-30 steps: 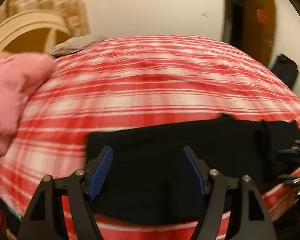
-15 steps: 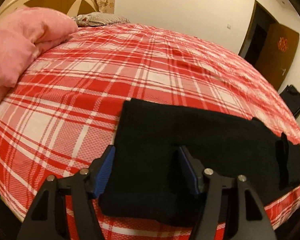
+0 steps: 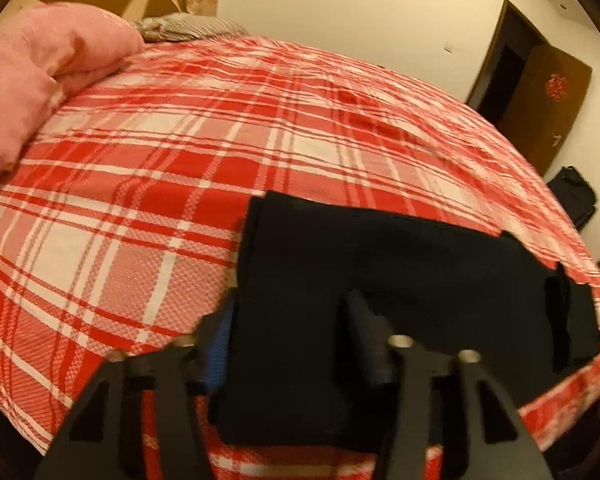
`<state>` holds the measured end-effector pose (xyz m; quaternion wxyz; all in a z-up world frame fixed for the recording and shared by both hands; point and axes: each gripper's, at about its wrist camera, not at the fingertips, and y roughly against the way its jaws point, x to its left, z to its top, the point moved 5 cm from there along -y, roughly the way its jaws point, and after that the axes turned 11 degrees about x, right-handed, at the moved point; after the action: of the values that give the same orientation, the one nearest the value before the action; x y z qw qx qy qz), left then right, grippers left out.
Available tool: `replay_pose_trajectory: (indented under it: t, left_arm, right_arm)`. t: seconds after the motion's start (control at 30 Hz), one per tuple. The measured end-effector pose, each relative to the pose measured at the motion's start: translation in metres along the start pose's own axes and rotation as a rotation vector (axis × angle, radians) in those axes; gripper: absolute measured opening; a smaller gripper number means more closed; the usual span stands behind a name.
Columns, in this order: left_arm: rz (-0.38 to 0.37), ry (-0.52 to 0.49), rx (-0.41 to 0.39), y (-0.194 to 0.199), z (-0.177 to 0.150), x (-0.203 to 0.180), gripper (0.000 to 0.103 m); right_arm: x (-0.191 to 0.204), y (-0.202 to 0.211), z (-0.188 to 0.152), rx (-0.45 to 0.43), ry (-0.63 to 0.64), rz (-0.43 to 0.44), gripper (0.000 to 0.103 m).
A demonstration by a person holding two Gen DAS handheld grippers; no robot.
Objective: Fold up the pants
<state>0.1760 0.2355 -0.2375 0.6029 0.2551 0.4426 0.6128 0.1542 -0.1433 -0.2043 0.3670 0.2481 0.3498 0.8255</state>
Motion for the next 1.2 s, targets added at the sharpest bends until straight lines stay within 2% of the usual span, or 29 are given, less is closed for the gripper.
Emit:
replay_pose_trajectory:
  t: [0.03,0.07,0.2,0.3,0.4,0.6,0.8,0.97,1.1,1.2]
  left_arm:
    - [-0.033,-0.005,0.012,0.002,0.0,-0.003,0.022]
    - [-0.058,-0.005,0.025,0.004,-0.001,-0.007,0.021]
    - [-0.055,0.008,0.018,0.017,-0.002,-0.019,0.021]
    - [-0.1,0.03,-0.013,0.034,0.002,-0.029,0.021]
    - [-0.194,0.039,-0.04,0.056,0.007,-0.047,0.021]
    - [-0.329,-0.067,-0.091,0.102,0.019,-0.115,0.021]
    - [-0.431,-0.183,-0.07,0.116,0.027,-0.194,0.021]
    - [-0.459,-0.263,-0.044,0.116,0.03,-0.253,0.021]
    - [-0.458,-0.334,0.017,0.099,0.025,-0.297,0.021]
    - [-0.446,-0.388,0.075,0.074,0.02,-0.33,0.021]
  right_arm:
    - [-0.001,0.001,0.0,-0.003,-0.001,0.0,0.06]
    - [-0.001,0.002,0.001,-0.007,-0.002,0.001,0.06]
    - [-0.002,0.005,0.002,-0.015,-0.01,-0.005,0.06]
    - [-0.006,0.008,0.002,-0.012,-0.015,-0.03,0.06]
    - [-0.014,0.015,0.004,-0.007,-0.032,-0.078,0.06]
    - [-0.043,0.04,0.009,-0.052,-0.114,-0.136,0.06]
    - [-0.075,0.064,0.001,-0.078,-0.188,-0.19,0.06]
    - [-0.102,0.072,-0.012,-0.089,-0.266,-0.213,0.06]
    - [-0.127,0.074,-0.021,-0.103,-0.359,-0.219,0.06]
    - [-0.144,0.078,-0.026,-0.12,-0.452,-0.184,0.06]
